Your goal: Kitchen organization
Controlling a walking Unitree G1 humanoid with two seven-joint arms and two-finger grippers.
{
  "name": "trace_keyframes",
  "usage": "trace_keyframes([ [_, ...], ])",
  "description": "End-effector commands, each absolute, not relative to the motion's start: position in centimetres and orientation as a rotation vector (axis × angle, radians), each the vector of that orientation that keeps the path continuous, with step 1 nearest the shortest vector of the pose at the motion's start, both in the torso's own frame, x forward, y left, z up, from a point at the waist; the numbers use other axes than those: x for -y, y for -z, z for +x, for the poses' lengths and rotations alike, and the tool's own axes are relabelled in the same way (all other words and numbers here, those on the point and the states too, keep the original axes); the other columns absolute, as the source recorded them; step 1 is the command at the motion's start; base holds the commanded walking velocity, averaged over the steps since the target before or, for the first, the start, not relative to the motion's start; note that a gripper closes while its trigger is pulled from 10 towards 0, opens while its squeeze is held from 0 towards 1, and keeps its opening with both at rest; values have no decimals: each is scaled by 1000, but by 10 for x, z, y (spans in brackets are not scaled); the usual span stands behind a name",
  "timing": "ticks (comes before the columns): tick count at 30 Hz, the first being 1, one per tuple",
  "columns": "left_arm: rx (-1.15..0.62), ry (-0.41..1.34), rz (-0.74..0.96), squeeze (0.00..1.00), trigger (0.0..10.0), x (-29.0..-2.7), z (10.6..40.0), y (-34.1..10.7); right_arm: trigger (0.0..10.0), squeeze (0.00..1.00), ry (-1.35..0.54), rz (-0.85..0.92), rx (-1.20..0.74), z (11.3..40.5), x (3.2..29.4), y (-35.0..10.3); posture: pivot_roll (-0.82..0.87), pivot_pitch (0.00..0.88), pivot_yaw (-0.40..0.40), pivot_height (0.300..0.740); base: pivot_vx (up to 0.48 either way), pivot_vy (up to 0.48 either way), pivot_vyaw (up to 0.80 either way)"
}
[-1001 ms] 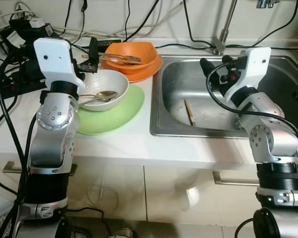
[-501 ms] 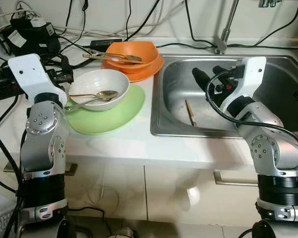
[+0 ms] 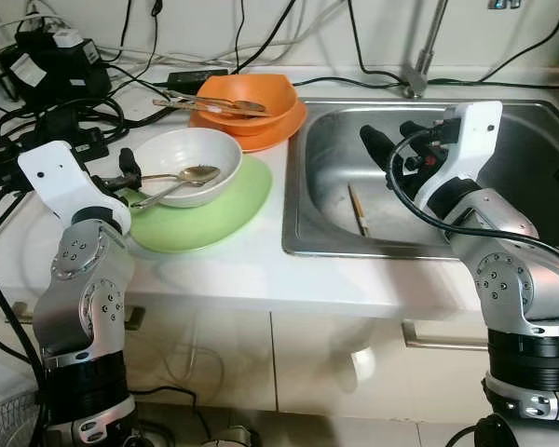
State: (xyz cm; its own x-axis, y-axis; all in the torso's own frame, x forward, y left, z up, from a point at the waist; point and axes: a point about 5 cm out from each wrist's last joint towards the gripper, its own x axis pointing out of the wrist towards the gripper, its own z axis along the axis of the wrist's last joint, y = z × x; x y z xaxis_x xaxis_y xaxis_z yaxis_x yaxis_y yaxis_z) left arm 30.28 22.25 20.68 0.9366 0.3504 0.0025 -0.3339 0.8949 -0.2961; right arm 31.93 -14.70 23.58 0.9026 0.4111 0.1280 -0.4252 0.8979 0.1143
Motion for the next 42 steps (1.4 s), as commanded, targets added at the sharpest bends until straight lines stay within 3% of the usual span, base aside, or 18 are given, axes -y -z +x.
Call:
trace_keyframes([
  [1,47,-371,-338,0,10000,-223,302,-212,10000,0,-462,132,111,316,144,-242,108,54,74,740,0,0,0],
  [6,51,-330,-410,0,10000,-219,303,-214,10000,0,-467,131,117,316,144,-244,108,52,72,740,0,0,0],
  [8,59,-317,-425,0,9451,-218,304,-215,10000,0,-489,138,117,315,142,-245,108,51,70,740,0,0,0],
  [9,56,-294,-463,0,1255,-215,305,-215,10000,0,-561,140,104,310,135,-246,107,52,72,740,0,0,0],
  [10,52,-288,-475,0,1255,-214,305,-215,10000,0,-587,138,96,308,133,-246,107,52,72,740,0,0,0],
  [11,42,-282,-501,0,0,-212,305,-215,10000,0,-624,132,92,304,131,-245,105,57,70,740,0,0,0],
  [20,38,-251,-612,0,0,-207,308,-220,10000,0,-807,72,23,288,123,-237,107,57,70,740,0,0,0],
  [42,49,-216,-830,0,0,-204,308,-235,10000,0,-834,72,-3,290,123,-234,121,53,61,740,0,0,0],
])
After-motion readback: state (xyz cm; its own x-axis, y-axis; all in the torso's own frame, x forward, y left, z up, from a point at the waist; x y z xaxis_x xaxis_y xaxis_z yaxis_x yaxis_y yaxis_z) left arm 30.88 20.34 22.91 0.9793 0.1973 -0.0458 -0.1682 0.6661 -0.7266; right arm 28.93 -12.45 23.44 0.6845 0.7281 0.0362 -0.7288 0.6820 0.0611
